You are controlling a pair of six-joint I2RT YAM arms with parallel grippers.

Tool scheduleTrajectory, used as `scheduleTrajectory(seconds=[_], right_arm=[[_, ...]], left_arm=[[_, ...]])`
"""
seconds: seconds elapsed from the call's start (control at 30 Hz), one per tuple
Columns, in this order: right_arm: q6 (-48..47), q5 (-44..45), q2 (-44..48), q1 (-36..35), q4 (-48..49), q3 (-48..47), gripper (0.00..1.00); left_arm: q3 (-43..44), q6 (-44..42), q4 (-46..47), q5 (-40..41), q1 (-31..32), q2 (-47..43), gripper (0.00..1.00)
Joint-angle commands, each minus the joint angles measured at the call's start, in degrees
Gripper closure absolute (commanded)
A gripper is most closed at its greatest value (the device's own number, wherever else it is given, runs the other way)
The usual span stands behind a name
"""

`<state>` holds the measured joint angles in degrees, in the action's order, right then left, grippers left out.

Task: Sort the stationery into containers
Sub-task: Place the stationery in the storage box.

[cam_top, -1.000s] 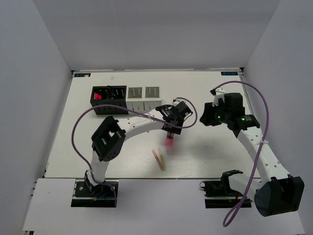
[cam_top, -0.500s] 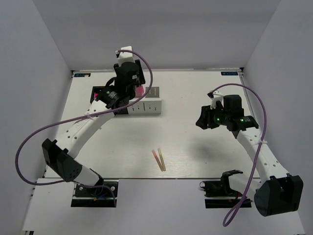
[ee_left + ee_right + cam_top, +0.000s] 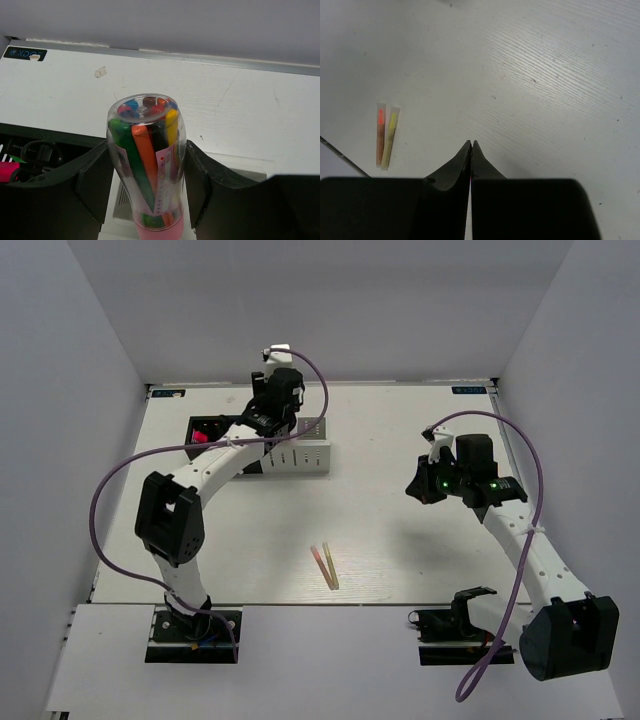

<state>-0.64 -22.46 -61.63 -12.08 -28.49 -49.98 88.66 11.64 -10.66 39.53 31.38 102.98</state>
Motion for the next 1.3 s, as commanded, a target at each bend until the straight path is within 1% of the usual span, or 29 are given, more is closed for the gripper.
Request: scheduleTrajectory(seconds=[0.0,0.17,0.27,0.33,0.77,0.97,1.03,1.1,1.17,1.2,1.23,1.27], right_arm=[[-0.9,-0.2,-0.3,-0.1,1.6,0.1,1.00],[-1.1,-0.1,-0.9,-0.1,1.7,0.2,1.00],[-1.1,-0.1,-0.8,-0.1,1.7,0.1,1.00],[-1.2,0.0,-0.7,0.0,1.6,0.1,1.00],[-1.3,0.1,-1.4,0.0,1.9,0.3,1.00],[-1.4,0.4,-1.6,0.0,1.9,0.3,1.00],[-1.4,0.4,-1.5,0.0,1.9,0.3,1.00],[-1.4,0.6,-1.7,-0.1,1.8,0.1,1.00],[-1.5,0.5,-1.6,0.0,1.8,0.2,1.00],[-1.5,0.3,-1.7,0.0,1.9,0.2,0.96],[-1.5,0.1,-1.7,0.0,1.9,0.2,0.88],[-1.6,0.0,-1.7,0.0,1.7,0.1,0.82]], left_arm=[[2.2,-2.0,5.6,2.6,-0.5,-0.9,0.99],[-0.1,-3.3,9.5,3.7,-0.9,1.1,0.99],[-1.6,-4.7,10.1,4.2,-0.7,1.8,0.99],[-2.4,-5.2,13.3,5.0,-1.0,2.8,0.99],[-2.7,-7.2,15.9,6.1,-1.4,5.7,0.99],[-7.2,-5.3,16.9,6.5,-1.3,4.8,0.99],[-8.2,-5.2,17.6,6.6,-1.1,3.8,0.97],[-9.8,-5.1,17.9,7.3,-1.1,3.3,0.85],[-10.8,-5.3,18.7,7.1,-0.6,2.6,0.64],[-11.0,-5.2,18.6,7.2,-0.8,2.5,0.50],[-10.8,-5.3,18.5,7.1,-0.6,2.1,0.42],[-10.7,-5.3,18.1,6.8,-0.5,2.0,0.35]])
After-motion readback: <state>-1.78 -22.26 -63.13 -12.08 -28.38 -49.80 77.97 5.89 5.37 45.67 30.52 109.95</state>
